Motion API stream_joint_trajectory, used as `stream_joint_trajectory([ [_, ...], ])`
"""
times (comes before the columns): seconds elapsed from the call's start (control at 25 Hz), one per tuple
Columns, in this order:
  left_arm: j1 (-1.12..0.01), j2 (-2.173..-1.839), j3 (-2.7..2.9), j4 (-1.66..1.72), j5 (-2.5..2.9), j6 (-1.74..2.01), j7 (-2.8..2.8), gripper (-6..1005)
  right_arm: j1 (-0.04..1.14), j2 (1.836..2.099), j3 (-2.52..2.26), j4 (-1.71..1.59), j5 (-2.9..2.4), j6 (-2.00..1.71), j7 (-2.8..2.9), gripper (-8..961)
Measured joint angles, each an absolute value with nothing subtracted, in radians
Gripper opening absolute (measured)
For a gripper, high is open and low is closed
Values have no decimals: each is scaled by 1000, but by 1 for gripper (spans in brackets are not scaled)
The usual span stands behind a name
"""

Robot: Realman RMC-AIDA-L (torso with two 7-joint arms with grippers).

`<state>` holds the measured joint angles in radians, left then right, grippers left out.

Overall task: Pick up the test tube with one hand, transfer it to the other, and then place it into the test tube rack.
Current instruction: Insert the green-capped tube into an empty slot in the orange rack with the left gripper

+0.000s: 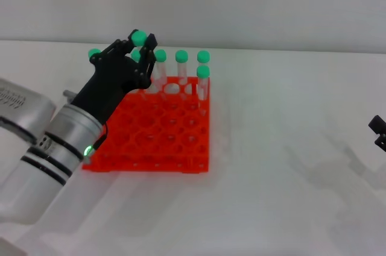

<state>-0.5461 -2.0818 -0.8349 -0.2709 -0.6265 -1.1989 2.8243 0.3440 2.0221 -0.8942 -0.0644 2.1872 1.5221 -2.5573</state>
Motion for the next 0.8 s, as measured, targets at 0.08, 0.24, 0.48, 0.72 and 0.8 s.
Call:
stream_joint_trajectory([
  [0.08,-564,-2081,-841,-258,-628,-1183,2825,290,344,2022,-893,-64,2188,1522,-2557,860],
  [0.24,-590,-2080,-848,-239,-626,-1166,2825,293,347,2023,-890,-65,2190,1523,-2557,860],
  [0.48,-625,-2081,-841,-226,-608,-1114,2825,297,351,2024,-892,-71,2192,1523,-2557,860],
  [0.72,-649,-2085,-839,-228,-563,-1090,2826,301,351,2025,-893,-73,2192,1523,-2557,860],
  [0.8,-654,-2086,-839,-232,-555,-1078,2826,302,351,2025,-893,-73,2191,1523,-2557,860],
])
